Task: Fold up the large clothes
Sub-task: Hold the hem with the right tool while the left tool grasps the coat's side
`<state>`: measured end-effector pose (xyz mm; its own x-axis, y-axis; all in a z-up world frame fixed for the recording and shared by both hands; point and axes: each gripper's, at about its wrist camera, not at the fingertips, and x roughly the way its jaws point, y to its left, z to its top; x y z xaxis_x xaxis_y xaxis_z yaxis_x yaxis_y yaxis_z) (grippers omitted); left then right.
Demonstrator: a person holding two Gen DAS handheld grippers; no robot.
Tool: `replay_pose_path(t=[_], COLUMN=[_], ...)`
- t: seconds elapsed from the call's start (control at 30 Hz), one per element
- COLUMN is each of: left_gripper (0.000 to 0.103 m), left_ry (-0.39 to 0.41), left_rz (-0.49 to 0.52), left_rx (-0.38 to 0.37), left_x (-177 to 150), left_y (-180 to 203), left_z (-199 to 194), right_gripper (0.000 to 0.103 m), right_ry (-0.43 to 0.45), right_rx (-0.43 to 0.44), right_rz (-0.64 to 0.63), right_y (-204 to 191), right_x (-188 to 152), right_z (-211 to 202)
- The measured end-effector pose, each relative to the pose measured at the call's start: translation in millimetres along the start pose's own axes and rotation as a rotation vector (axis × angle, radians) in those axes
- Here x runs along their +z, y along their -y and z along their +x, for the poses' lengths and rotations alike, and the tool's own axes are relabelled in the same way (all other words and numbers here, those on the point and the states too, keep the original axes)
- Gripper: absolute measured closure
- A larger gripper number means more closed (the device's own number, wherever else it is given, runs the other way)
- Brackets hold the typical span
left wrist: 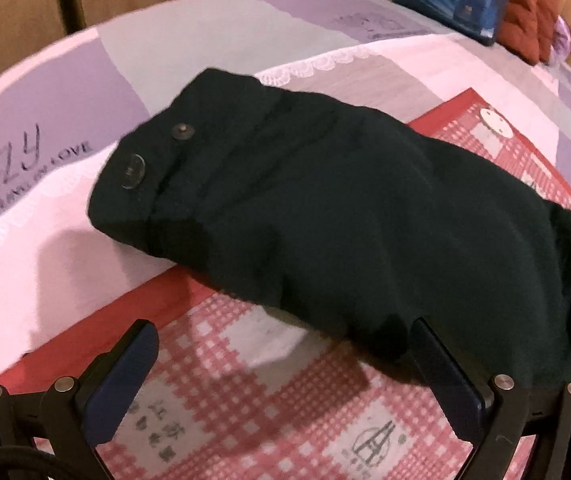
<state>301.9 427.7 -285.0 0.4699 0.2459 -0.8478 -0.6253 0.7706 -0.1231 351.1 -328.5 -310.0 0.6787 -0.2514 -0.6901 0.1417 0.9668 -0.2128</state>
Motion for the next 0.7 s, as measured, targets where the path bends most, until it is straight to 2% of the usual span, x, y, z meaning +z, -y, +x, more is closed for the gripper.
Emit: replay_pose_path(t=[0.3, 0.4, 0.47, 0.53, 0.6, 0.7], left_gripper=[0.0, 0.0, 0.0, 0.0, 0.0, 0.0], left_ry=[-0.109, -0.113, -0.119, -0.119, -0.111, -0.09], left_rz=[-0.185, -0.243, -0.27, -0.256, -0.198, -0.22], left_rx=[-0.151, -0.144, -0.175, -0.186, -0.158, -0.102], left_x=[13.5, 16.4, 15.5, 10.0, 4.4, 11.8], left_y=[-10.5, -9.9, -8.0, -2.7, 6.0, 7.7], left_z=[29.7, 34.3, 32.0, 25.5, 25.5, 36.8], right_gripper=[0.052, 0.052, 0.052, 0.052, 0.052, 0.052], right_ry=[0.012, 0.012, 0.012, 0.012, 0.011, 0.011], right_rx=[-0.001, -0.001, -0.002, -0.002, -0.001, -0.001], right_rz=[0.004, 0.003, 0.002, 0.002, 0.003, 0.003], right_y=[0.0, 0.8, 0.9, 1.4, 1.2, 1.4], right_x=[1.6, 1.7, 1.9, 1.7, 1.8, 1.8], right_z=[-3.4, -3.3, -3.3, -3.2, -3.2, -3.1])
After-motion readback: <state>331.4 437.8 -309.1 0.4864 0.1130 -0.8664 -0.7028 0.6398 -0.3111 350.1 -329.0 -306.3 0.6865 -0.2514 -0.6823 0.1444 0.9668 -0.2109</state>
